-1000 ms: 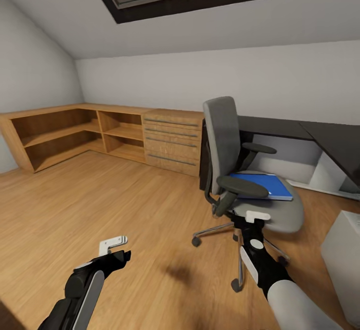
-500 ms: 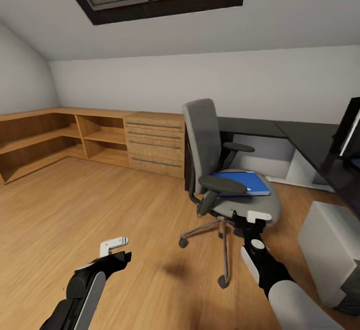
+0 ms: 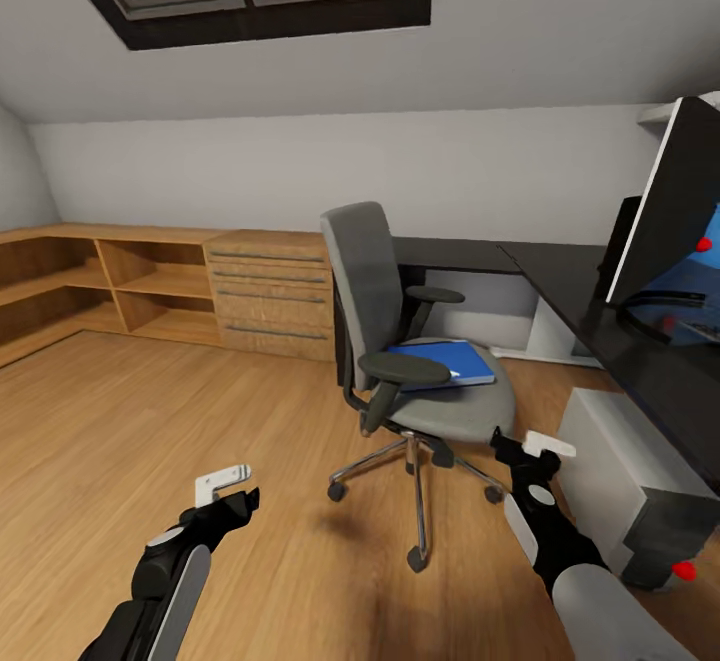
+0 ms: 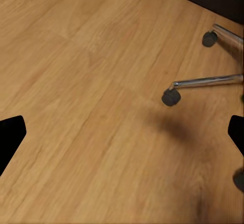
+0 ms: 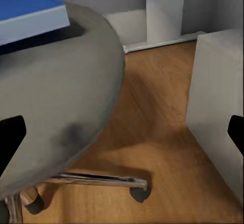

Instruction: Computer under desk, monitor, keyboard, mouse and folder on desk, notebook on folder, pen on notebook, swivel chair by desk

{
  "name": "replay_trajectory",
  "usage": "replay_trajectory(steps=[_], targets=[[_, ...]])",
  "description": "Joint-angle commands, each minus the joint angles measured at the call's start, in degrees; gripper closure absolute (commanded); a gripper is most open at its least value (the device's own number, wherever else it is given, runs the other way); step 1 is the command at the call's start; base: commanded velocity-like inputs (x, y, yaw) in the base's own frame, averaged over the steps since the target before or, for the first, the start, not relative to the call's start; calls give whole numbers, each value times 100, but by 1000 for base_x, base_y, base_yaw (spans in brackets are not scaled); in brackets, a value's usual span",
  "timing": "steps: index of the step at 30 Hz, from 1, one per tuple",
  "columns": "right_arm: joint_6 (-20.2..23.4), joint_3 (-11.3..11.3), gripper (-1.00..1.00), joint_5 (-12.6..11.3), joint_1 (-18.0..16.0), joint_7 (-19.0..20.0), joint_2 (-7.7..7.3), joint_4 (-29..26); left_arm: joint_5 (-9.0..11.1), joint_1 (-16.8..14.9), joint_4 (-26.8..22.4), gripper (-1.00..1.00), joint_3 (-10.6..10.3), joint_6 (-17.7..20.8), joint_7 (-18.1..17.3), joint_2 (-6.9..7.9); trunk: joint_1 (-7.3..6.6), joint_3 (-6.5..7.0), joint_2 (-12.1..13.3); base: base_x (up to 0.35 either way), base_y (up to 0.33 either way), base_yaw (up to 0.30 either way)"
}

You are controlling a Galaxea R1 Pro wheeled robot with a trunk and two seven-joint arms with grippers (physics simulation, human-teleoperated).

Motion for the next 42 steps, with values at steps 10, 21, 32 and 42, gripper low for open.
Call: replay_trajectory(steps=[10,21,32,42], targets=[[-32,-55,-100,-615,-4,218,1,16,70,-1,-7,-100,23,16,31,19,-1,26,-2,0,0,-204],[-21,-61,-100,-735,-4,301,25,8,66,-1,-11,-100,27,12,30,21,-1,28,-2,168,0,-12],[-2,-81,-100,-750,-4,265,43,-10,66,-1,-7,-100,27,12,30,21,-1,28,-2,124,0,0],[-3,-120,-100,-752,-4,260,40,-19,59,-1,-7,-100,27,12,30,21,-1,28,-2,193,0,0]])
